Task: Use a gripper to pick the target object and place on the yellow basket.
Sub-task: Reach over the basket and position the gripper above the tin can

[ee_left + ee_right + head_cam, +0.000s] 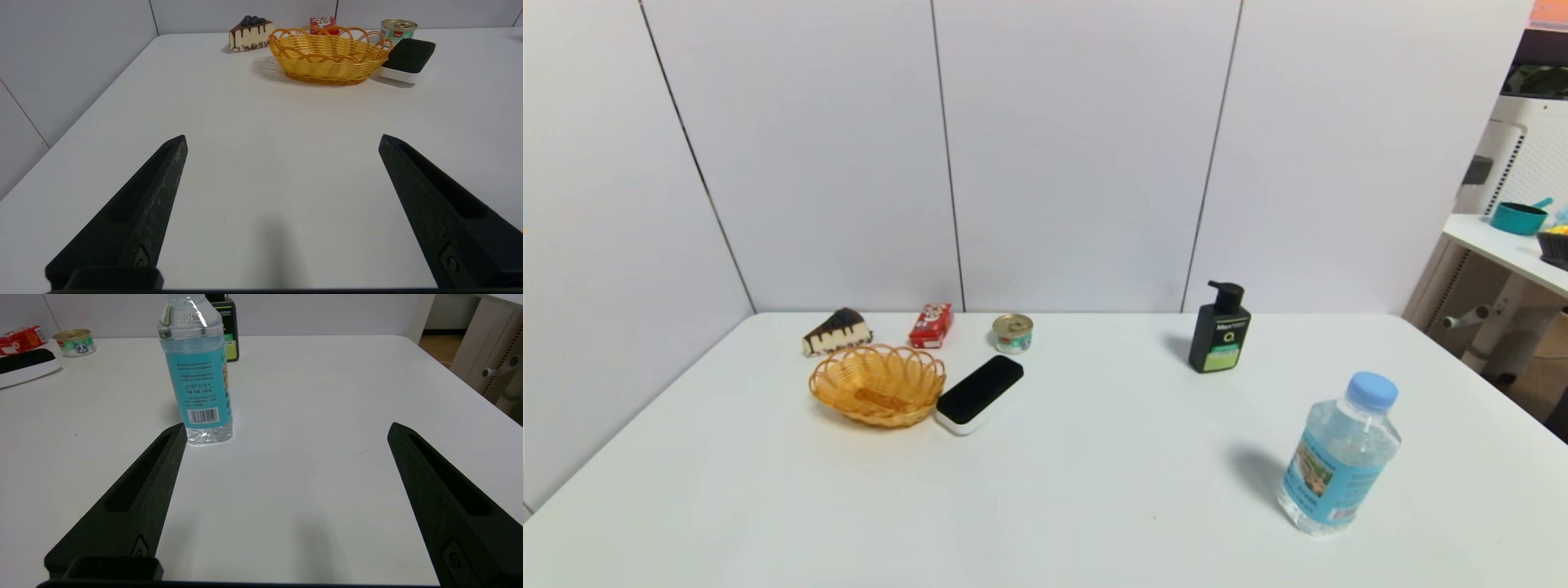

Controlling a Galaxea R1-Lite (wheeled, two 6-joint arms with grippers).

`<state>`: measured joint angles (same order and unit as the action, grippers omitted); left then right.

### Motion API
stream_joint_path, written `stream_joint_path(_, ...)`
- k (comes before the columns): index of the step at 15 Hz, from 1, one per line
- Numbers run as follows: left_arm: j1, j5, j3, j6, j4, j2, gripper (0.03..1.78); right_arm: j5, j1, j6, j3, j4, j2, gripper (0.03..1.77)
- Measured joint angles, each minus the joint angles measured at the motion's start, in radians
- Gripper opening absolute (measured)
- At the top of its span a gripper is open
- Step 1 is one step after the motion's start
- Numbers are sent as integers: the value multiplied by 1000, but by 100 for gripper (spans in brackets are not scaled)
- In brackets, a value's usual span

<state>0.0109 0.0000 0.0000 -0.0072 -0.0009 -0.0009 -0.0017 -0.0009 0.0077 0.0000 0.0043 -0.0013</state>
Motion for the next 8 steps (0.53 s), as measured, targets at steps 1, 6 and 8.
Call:
stream_joint_path(1,0,0,0,0,0,0,169,0,0,0,0,0,0,169)
stream_joint_path(6,0,0,0,0,0,0,169,0,0,0,0,0,0,169)
stream_joint_path(8,0,0,0,0,0,0,169,0,0,0,0,0,0,169)
